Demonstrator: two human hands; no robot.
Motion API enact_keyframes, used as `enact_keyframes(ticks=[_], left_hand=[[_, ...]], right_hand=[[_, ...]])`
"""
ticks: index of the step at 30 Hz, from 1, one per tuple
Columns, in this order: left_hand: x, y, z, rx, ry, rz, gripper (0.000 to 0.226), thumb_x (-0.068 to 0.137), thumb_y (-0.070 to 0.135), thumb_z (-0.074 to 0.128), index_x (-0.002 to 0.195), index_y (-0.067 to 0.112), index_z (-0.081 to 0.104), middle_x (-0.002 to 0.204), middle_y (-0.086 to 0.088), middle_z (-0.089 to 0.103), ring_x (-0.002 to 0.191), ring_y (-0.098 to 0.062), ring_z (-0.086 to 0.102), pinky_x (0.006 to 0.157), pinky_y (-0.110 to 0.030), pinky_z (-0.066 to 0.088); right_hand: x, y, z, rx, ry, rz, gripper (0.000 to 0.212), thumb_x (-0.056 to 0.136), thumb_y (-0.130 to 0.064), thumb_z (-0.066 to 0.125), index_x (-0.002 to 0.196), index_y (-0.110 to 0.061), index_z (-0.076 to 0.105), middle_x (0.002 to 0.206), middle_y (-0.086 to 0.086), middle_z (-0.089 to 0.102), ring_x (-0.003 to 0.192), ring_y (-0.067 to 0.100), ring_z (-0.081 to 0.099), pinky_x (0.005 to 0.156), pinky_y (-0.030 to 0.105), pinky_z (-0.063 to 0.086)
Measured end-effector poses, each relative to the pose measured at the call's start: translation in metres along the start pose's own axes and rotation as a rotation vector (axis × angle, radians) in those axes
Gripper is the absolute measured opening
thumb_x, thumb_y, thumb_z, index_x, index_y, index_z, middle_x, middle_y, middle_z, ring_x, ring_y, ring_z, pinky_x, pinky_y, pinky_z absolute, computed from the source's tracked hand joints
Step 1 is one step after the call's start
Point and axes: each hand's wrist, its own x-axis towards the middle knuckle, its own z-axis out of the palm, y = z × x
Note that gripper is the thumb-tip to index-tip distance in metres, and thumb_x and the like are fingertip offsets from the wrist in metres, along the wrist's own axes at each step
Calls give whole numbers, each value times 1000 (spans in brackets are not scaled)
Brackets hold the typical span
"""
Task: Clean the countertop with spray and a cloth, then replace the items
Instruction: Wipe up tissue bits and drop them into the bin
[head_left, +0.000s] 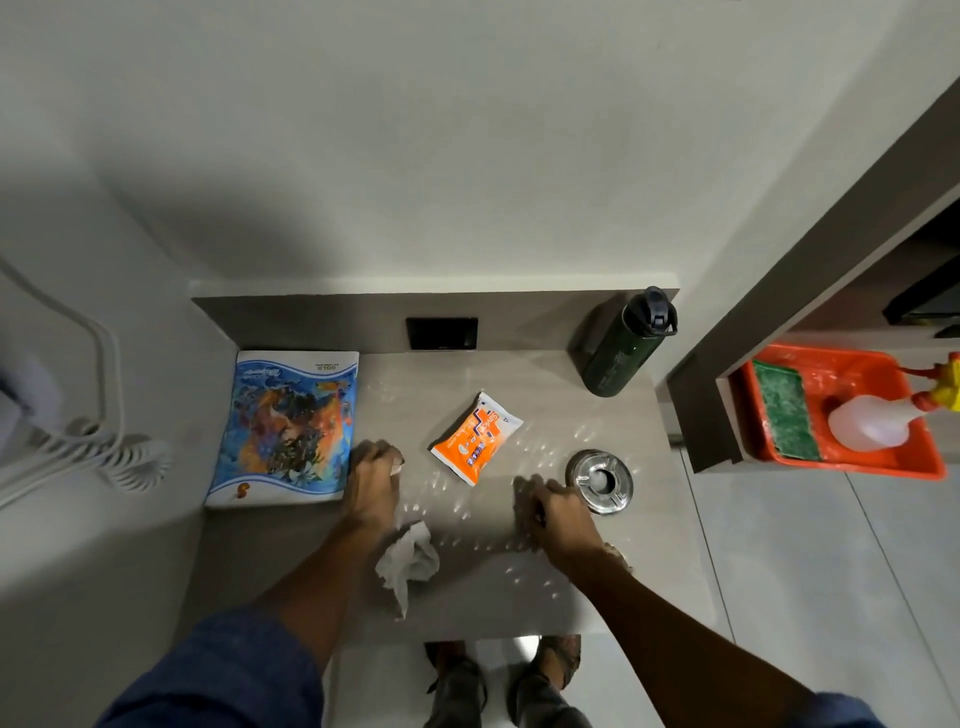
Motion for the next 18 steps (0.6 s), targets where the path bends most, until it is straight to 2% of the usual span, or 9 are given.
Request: enact_keyframes(ticks=[3, 5, 7, 9, 11, 13, 15, 18], left_hand=[[-16, 5, -3, -118, 3, 2, 21, 103, 4, 65, 122, 8, 72, 127, -14, 70, 122, -33, 67, 105, -41, 58], [-27, 9, -4, -226, 9, -27, 22, 102, 9, 70, 124, 12, 72, 123, -12, 76, 115, -33, 73, 99, -41, 61], [-40, 13, -5, -334, 29, -96, 23, 101, 14, 75, 124, 15, 72, 118, -9, 81, 109, -31, 77, 88, -32, 56], [-52, 14, -3, -341, 13, -101, 18, 100, 19, 77, 117, 16, 76, 110, -8, 84, 102, -31, 79, 80, -24, 47], [-62, 16, -3, -302, 5, -42, 13, 97, 21, 80, 107, 13, 82, 103, -9, 85, 95, -32, 79, 76, -27, 47], [-73, 20, -3, -329, 20, 42, 9, 90, 14, 85, 96, 7, 84, 96, -11, 84, 89, -33, 78, 81, -36, 59], [-81, 24, -4, -359, 30, 59, 11, 83, 9, 91, 89, 2, 84, 96, -14, 80, 90, -34, 75, 89, -44, 61], [-95, 25, -3, -305, -49, 18, 22, 74, 15, 99, 90, 5, 87, 116, -13, 76, 115, -31, 71, 104, -39, 54]], right_hand=[[-10, 0, -2, 113, 50, -18, 21, 101, -18, 74, 121, -10, 70, 121, 13, 75, 111, 37, 73, 91, 44, 59], [-16, 5, -4, 229, 64, -7, 11, 99, -14, 77, 106, -12, 70, 107, 11, 79, 98, 35, 77, 86, 46, 62], [-21, 14, -9, 344, 64, 28, 14, 99, -13, 78, 107, -10, 67, 97, 12, 79, 89, 33, 78, 83, 48, 64], [-28, 25, -14, 394, 74, 64, 23, 99, -15, 81, 116, -8, 68, 97, 12, 79, 89, 29, 76, 83, 42, 63], [-35, 38, -16, 414, 64, 93, 22, 97, -15, 85, 113, -5, 74, 100, 12, 81, 91, 28, 76, 85, 41, 62], [-44, 50, -19, 463, 26, 118, 14, 95, -14, 87, 100, -3, 79, 97, 16, 83, 92, 35, 80, 86, 47, 66], [-53, 60, -24, 413, 12, 90, 13, 93, -17, 89, 95, -6, 83, 98, 12, 84, 94, 31, 81, 89, 44, 65], [-66, 74, -33, 174, -53, -15, 16, 94, -32, 88, 102, -19, 87, 115, 2, 84, 104, 23, 77, 95, 37, 61]])
